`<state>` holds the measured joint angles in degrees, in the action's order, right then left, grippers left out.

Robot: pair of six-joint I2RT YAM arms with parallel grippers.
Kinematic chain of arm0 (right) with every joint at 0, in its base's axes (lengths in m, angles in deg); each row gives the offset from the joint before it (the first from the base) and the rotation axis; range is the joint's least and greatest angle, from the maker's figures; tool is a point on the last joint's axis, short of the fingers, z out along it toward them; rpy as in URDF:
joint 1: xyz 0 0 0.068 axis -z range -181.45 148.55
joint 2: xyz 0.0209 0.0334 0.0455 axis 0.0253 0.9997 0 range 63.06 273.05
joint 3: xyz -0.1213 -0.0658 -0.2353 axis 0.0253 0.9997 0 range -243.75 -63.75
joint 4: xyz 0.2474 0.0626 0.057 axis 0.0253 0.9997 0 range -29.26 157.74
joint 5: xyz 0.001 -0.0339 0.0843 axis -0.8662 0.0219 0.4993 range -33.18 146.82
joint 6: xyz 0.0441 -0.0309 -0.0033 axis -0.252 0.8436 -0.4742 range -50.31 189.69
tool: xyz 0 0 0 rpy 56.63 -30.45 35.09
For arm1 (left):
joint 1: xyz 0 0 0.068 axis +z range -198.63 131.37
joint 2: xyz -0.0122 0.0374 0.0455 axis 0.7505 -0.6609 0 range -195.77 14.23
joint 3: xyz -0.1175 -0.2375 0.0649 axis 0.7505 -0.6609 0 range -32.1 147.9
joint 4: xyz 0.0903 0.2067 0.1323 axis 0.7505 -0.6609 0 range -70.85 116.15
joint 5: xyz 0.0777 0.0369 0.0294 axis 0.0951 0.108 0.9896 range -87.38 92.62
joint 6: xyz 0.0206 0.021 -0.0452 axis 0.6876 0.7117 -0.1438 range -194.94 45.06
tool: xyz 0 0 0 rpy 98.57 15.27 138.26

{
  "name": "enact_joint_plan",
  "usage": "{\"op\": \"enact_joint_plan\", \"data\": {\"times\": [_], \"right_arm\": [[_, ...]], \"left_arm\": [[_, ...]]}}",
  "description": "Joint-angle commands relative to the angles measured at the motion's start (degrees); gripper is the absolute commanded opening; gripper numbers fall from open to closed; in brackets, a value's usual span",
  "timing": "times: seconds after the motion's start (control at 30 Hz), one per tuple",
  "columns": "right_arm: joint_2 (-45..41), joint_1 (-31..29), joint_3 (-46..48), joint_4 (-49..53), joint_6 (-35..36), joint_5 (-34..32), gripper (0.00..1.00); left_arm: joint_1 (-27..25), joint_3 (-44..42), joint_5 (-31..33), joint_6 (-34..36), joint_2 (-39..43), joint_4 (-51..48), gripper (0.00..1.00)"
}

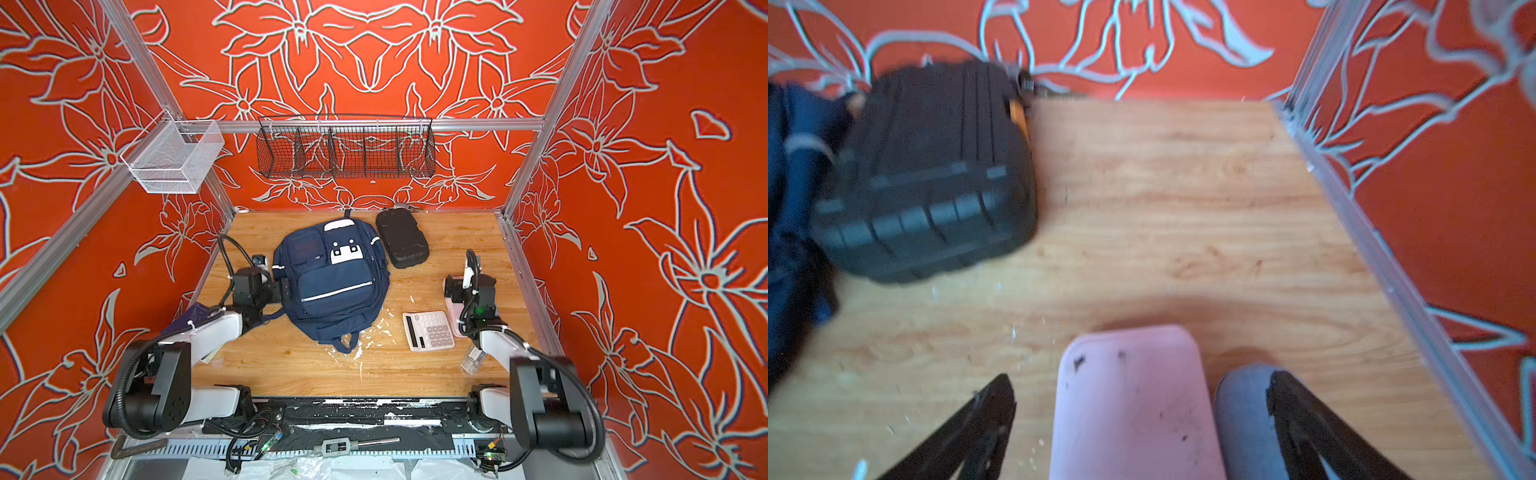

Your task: Pack the student bag

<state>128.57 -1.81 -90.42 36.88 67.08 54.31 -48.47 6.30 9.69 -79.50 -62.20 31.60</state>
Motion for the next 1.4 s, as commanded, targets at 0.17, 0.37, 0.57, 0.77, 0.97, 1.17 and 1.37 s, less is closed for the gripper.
{"op": "enact_joint_plan", "data": {"times": [0.17,0.37,0.57,0.77,0.97,1.17,1.37], "right_arm": [[-4.36,-0.25,-20.34,34.39,-17.08,5.26,0.91],[-2.99,-0.43,-25.05,42.34,-19.69,13.89,0.86],[-2.97,-1.4,-24.06,45.74,-16.48,16.98,0.77],[-3.09,-3.05,-21.76,45.8,-13.72,18.73,0.73],[-2.37,-3.15,-20.56,43.05,-13.68,21.23,0.7],[1.09,-3.13,-21.24,41.24,-14.0,24.07,0.66],[4.57,-4.11,-23.07,41.06,-13.49,26.26,0.58]], "left_arm": [[-24.52,34.15,12.24,-18.48,-5.13,-39.89,0.9],[-36.6,55.3,8.84,-27.45,-27.21,-53.44,0.88],[-40.51,82.68,11.45,-31.78,-49.41,-70.18,0.88],[-40.33,104.52,14.44,-38.36,-64.0,-80.95,0.87],[-37.95,100.99,13.95,-46.16,-65.17,-81.76,0.84],[-37.26,96.26,10.06,-44.16,-65.4,-75.03,0.79],[-35.3,97.51,8.53,-44.39,-69.38,-77.57,0.78]]}}
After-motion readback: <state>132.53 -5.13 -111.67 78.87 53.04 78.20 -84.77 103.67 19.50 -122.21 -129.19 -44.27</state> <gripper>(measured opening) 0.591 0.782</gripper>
